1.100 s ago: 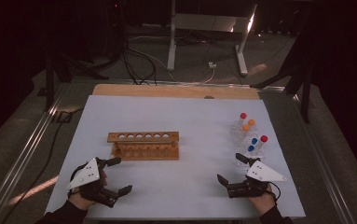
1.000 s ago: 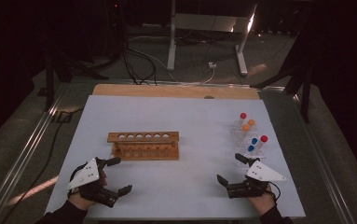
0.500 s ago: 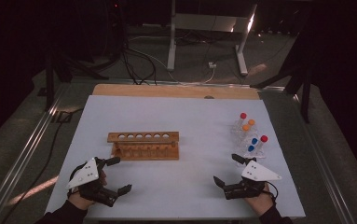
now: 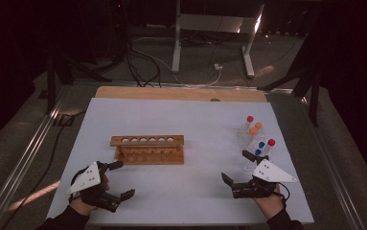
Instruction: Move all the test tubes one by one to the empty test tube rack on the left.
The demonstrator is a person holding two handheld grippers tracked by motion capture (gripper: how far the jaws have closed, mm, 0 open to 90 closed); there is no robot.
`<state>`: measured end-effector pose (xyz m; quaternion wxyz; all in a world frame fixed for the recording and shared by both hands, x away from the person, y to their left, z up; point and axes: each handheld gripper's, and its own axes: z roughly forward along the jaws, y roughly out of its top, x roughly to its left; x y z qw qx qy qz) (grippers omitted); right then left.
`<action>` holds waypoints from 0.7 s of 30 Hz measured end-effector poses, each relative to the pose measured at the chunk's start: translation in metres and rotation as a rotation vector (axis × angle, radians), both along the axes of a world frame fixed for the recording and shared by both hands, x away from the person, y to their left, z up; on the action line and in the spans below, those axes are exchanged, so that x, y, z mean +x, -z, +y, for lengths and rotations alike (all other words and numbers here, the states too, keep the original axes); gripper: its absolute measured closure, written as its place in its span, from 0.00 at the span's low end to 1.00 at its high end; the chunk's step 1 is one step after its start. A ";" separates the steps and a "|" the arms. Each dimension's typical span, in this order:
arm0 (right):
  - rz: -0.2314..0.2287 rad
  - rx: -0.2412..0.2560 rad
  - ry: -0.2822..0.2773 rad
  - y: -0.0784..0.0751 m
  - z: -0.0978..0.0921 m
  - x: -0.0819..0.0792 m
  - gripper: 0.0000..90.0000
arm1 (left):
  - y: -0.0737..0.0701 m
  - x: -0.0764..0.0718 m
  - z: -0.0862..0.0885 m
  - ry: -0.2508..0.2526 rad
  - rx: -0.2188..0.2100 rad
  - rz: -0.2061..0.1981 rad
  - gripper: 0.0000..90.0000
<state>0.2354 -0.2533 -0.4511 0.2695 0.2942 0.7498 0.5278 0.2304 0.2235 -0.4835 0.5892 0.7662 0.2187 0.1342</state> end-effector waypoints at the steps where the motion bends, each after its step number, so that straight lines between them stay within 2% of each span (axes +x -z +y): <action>1: -0.004 0.001 0.008 -0.002 -0.001 0.000 0.00 | 0.000 0.000 0.000 0.000 0.002 0.000 0.01; 2: -0.004 0.001 0.008 -0.002 -0.001 0.000 0.00 | 0.000 0.000 0.000 0.001 0.000 -0.001 0.01; 3: -0.024 -0.003 0.031 -0.007 -0.004 0.002 0.00 | 0.000 0.000 0.000 0.001 0.000 -0.001 0.01; 6: -0.027 0.001 0.047 -0.010 -0.006 0.003 0.00 | 0.000 0.000 0.000 0.002 0.001 -0.001 0.01; 7: -0.038 -0.003 0.082 -0.014 -0.010 0.006 0.00 | 0.000 0.000 0.000 0.002 0.001 -0.001 0.01; 9: -0.038 0.003 0.090 -0.015 -0.012 0.006 0.00 | 0.000 0.000 0.000 0.002 -0.001 -0.001 0.01; 13: -0.056 0.002 0.142 -0.020 -0.020 0.009 0.00 | 0.000 0.000 0.000 0.002 -0.002 -0.001 0.01; 21: -0.035 -0.002 0.224 -0.022 -0.035 0.013 0.00 | 0.000 0.000 0.000 0.003 -0.006 0.002 0.01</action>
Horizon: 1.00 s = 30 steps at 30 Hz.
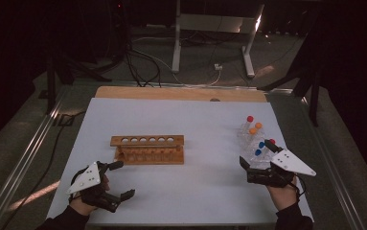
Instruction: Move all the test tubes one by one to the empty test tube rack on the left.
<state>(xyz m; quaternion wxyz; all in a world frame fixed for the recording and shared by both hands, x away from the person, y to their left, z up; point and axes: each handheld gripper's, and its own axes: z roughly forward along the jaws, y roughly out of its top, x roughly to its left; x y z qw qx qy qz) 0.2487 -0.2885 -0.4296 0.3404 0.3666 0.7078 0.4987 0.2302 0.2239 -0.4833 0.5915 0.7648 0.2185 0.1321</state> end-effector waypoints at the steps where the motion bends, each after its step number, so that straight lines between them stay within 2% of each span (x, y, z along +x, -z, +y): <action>1: 0.015 0.019 0.018 0.002 -0.006 0.001 0.00 | 0.000 0.000 0.000 0.000 -0.001 0.001 0.01; 4: 0.019 0.020 0.051 0.005 -0.011 0.001 0.00 | 0.000 0.000 0.001 0.000 -0.001 -0.001 0.01; 8: 0.036 0.018 0.067 0.009 -0.013 0.000 0.00 | 0.000 0.000 0.000 0.001 -0.001 -0.001 0.01; 14: 0.099 0.013 0.075 0.020 -0.015 0.002 0.00 | -0.001 -0.001 0.000 0.002 -0.003 -0.003 0.01; 20: 0.161 0.020 0.078 0.028 -0.018 0.005 0.09 | -0.001 -0.001 0.001 0.002 -0.010 -0.003 0.01; 23: 0.187 0.011 0.091 0.034 -0.019 0.007 0.19 | -0.001 -0.001 0.001 0.003 -0.009 -0.005 0.01; 24: 0.187 0.011 0.091 0.034 -0.019 0.007 0.19 | -0.001 -0.001 0.001 0.002 -0.008 -0.005 0.01; 25: 0.202 0.007 0.099 0.036 -0.019 0.007 0.26 | -0.001 -0.001 0.001 0.003 -0.008 -0.005 0.01; 27: 0.205 0.004 0.103 0.037 -0.019 0.008 0.28 | -0.001 -0.001 0.001 0.003 -0.007 -0.005 0.01; 30: 0.219 -0.015 0.123 0.040 -0.018 0.009 0.46 | -0.001 -0.001 0.001 0.004 -0.007 -0.006 0.01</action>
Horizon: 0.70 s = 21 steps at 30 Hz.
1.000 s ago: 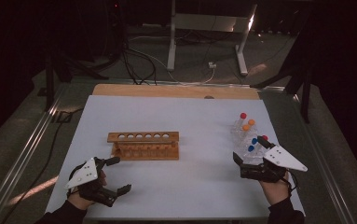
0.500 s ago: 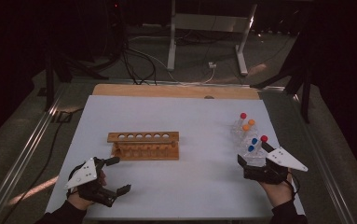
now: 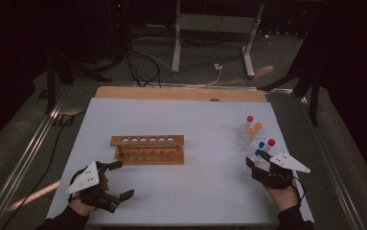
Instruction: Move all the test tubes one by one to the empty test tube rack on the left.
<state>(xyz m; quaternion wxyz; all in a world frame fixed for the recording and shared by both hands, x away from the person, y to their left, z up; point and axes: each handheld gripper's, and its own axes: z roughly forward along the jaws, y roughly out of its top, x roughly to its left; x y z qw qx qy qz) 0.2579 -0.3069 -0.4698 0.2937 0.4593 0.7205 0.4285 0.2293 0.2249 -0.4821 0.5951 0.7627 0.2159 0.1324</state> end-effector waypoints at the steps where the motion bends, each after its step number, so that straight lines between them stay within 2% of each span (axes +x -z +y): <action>1: -0.001 -0.009 0.003 0.001 0.000 0.000 0.49 | 0.000 0.000 0.000 0.000 0.001 -0.001 0.01; 2: -0.001 -0.009 0.003 0.001 0.000 0.000 0.49 | 0.000 0.000 0.000 0.000 0.000 0.000 0.01; 3: 0.003 -0.008 0.015 0.002 -0.001 0.002 0.55 | 0.000 0.000 0.000 0.000 -0.001 0.000 0.01; 11: 0.028 -0.010 0.029 0.006 -0.004 0.008 0.70 | 0.000 0.000 0.000 0.001 -0.001 0.000 0.01; 15: 0.023 -0.003 0.039 0.006 -0.006 0.009 0.74 | 0.000 0.000 0.000 0.003 -0.002 0.002 0.01; 21: 0.046 0.006 0.024 0.006 -0.006 0.011 0.84 | 0.000 0.000 0.000 0.003 -0.003 0.004 0.01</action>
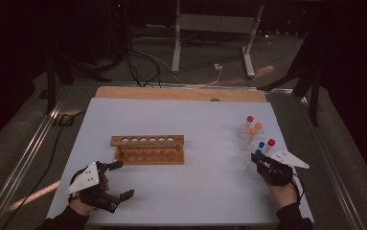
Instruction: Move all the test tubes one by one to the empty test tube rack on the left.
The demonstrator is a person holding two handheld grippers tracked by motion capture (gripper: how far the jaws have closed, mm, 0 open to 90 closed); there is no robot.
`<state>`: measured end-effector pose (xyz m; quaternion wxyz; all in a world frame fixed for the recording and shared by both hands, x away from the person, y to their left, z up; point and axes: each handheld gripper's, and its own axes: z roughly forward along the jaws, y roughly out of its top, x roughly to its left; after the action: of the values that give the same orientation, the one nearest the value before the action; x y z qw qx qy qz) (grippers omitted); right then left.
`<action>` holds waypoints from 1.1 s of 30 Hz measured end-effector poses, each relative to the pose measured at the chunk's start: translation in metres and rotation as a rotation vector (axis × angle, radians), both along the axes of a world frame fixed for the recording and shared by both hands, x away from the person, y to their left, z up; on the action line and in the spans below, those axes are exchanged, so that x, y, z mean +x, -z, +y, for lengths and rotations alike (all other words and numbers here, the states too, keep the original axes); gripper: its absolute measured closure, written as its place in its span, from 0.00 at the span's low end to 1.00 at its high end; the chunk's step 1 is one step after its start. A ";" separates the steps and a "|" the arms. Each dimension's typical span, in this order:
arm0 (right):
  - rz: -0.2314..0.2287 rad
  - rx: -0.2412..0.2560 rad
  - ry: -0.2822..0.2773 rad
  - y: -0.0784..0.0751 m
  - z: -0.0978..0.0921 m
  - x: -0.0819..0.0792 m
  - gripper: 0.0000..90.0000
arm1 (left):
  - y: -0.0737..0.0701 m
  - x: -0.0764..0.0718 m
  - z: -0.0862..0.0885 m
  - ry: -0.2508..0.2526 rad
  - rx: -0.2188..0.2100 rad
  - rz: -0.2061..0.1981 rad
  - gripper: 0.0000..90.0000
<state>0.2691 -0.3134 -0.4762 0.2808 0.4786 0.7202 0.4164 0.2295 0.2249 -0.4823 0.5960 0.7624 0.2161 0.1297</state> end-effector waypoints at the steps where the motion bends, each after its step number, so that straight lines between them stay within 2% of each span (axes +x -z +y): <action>1: 0.000 0.000 0.000 0.000 0.000 0.000 0.84 | 0.000 0.000 0.000 0.000 -0.001 0.001 0.01; 16: -0.016 -0.008 -0.005 -0.010 0.001 -0.001 0.85 | 0.000 0.000 0.000 0.002 -0.003 -0.001 0.01; 24: -0.034 -0.017 -0.005 -0.024 0.002 -0.005 0.85 | 0.000 0.000 0.000 0.004 -0.001 -0.001 0.01; 33: -0.085 -0.013 -0.011 -0.047 0.002 -0.010 0.85 | -0.001 0.000 0.000 0.001 -0.008 -0.001 0.01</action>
<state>0.2591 -0.3109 -0.4295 0.3122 0.4546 0.7128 0.4332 0.2299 0.2246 -0.4817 0.5991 0.7601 0.2159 0.1291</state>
